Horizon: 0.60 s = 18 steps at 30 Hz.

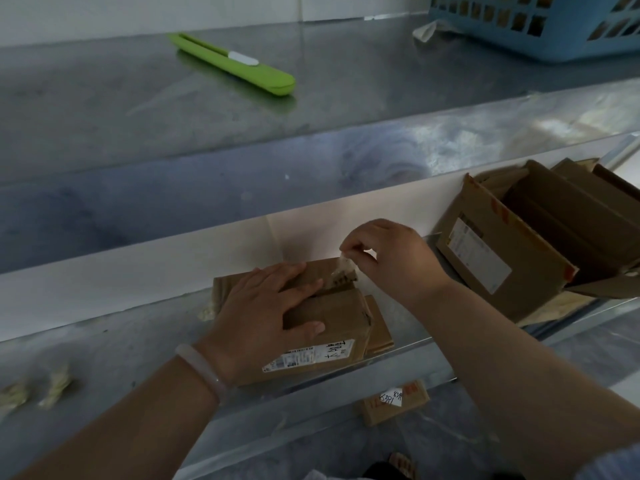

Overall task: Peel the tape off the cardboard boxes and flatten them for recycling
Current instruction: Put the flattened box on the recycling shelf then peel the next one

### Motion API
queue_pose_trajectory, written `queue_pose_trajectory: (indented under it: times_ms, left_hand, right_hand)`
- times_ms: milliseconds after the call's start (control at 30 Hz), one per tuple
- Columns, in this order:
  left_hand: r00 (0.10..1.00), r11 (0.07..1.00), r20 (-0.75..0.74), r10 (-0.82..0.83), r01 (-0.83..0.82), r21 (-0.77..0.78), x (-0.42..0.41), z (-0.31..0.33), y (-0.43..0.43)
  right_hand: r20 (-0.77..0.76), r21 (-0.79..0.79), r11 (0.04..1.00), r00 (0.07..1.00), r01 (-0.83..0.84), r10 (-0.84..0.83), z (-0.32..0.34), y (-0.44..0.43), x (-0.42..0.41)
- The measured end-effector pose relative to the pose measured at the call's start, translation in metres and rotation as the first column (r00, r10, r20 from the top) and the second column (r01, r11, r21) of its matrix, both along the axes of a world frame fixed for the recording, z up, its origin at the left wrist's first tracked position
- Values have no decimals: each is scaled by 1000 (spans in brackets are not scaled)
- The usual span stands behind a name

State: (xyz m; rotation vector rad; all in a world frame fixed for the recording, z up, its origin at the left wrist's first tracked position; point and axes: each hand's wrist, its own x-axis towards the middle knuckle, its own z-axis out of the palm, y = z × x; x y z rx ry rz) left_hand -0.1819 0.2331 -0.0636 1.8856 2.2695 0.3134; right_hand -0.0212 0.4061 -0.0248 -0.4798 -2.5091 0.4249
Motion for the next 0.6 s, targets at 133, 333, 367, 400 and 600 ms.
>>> queue_pose_trajectory:
  times_ms: [133, 333, 367, 400, 600]
  left_hand:
    - [1000, 999, -7, 31, -30, 37, 4, 8, 4]
    - [977, 974, -84, 197, -185, 128, 20, 32, 37]
    - [971, 970, -88, 222, -211, 122, 23, 32, 43]
    - [966, 964, -75, 247, -237, 117, 26, 31, 48]
    - [940, 927, 101, 325, -338, 166, 33, 14, 55]
  right_hand:
    - [-9, -337, 938, 996, 81, -89, 0, 0, 5]
    - [-62, -533, 845, 993, 49, -97, -6, -13, 2]
    - [-64, -563, 825, 993, 48, -101, -9, -14, 1]
    - [-70, -583, 811, 992, 48, -109, -11, -14, 2]
    - [-213, -770, 634, 964, -64, -161, -23, -8, 15]
